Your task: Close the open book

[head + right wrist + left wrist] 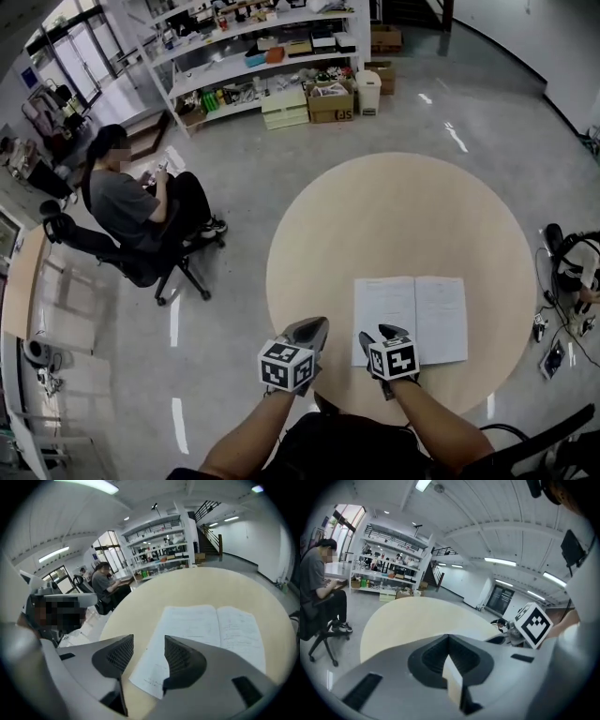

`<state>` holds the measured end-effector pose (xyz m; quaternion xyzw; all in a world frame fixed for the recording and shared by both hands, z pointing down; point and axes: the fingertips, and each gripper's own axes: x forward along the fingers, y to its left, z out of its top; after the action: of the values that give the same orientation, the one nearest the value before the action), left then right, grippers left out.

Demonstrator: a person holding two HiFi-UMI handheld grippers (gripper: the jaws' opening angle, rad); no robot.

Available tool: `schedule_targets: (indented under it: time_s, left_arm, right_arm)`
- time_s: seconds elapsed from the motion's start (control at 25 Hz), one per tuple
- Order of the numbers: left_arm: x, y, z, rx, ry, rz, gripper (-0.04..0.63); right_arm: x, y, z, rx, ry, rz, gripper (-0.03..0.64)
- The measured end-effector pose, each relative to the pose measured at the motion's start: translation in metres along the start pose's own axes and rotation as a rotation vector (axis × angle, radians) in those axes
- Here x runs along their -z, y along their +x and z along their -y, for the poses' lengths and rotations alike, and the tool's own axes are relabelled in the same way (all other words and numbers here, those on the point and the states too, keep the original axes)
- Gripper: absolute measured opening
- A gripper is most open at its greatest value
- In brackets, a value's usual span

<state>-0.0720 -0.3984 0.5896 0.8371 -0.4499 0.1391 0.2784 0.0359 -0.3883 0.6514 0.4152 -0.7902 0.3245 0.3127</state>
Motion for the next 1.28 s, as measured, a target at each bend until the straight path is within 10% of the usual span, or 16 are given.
schedule_targets:
  time_s: [0.6, 1.28]
  left_arm:
    - [0.076, 0.033, -0.026, -0.022, 0.015, -0.207, -0.011]
    - [0.097, 0.039, -0.018, 0.046, 0.002, -0.240, -0.011]
  right_arm:
    - [0.043, 0.066, 0.015, 0.195, 0.043, -0.160, 0.188]
    - [0.044, 0.073, 0.018, 0.263, 0.008, -0.174, 0.166]
